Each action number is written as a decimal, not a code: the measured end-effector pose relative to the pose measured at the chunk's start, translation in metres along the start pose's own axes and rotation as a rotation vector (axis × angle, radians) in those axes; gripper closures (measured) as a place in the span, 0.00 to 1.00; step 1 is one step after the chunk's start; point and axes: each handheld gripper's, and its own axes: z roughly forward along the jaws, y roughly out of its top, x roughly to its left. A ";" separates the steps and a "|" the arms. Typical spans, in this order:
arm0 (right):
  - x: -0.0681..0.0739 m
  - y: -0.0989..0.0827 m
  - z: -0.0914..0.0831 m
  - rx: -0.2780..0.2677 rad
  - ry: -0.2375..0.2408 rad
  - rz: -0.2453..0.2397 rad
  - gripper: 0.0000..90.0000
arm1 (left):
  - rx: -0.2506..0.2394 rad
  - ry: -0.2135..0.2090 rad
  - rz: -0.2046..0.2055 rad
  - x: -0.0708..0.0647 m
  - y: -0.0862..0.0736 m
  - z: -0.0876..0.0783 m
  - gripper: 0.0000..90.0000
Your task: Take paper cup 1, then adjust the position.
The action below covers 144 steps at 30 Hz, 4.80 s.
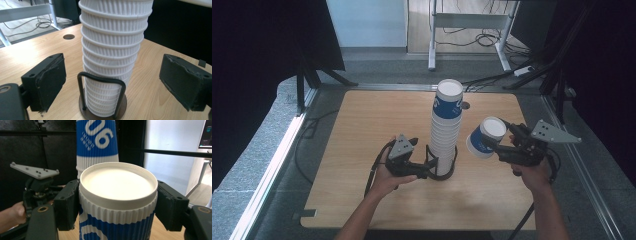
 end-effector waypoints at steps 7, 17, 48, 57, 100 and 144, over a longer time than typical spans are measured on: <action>0.012 -0.019 0.002 0.020 -0.003 -0.001 0.32 | -0.023 0.007 -0.011 -0.003 -0.012 -0.016 0.09; 0.035 -0.052 0.013 0.024 0.041 0.040 0.32 | -0.029 -0.001 -0.021 -0.011 -0.026 -0.038 0.10; 0.072 -0.099 0.048 0.125 0.139 0.038 0.32 | 0.053 -0.061 0.049 -0.041 -0.043 -0.040 0.10; 0.078 -0.102 0.055 0.123 0.143 0.034 0.32 | 0.064 -0.061 0.051 -0.043 -0.044 -0.037 0.08; 0.105 -0.107 0.072 0.120 0.206 -0.002 0.32 | 0.120 -0.080 0.056 -0.059 -0.062 -0.005 0.16; 0.079 -0.115 0.060 0.353 0.211 0.006 0.21 | 0.372 0.324 0.499 -0.068 -0.082 0.013 0.19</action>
